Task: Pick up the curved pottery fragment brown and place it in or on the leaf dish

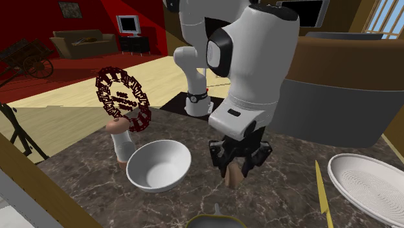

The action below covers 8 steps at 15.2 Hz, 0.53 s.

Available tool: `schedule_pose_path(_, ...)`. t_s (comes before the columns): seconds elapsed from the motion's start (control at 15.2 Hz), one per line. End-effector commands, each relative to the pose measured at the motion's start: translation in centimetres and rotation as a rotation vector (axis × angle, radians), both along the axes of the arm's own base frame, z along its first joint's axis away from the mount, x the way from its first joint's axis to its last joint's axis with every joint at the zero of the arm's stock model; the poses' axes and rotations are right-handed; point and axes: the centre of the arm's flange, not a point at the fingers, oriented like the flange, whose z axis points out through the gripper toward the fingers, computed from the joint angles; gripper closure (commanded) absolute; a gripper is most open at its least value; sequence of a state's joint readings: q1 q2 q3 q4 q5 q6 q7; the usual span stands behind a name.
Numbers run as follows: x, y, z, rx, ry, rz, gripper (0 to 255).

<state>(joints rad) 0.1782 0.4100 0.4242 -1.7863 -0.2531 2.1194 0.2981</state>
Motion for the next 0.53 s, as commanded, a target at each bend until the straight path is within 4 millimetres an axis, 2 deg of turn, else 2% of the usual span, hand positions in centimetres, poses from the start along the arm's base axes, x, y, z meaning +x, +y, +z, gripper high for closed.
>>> schedule_pose_path(0.0, 2.6, 0.3, 0.3, -0.001, 0.0, 0.0, 255)
schedule_pose_path(0.46, 11.9, 0.7, 0.3, -0.001, 0.0, 0.0, 255)
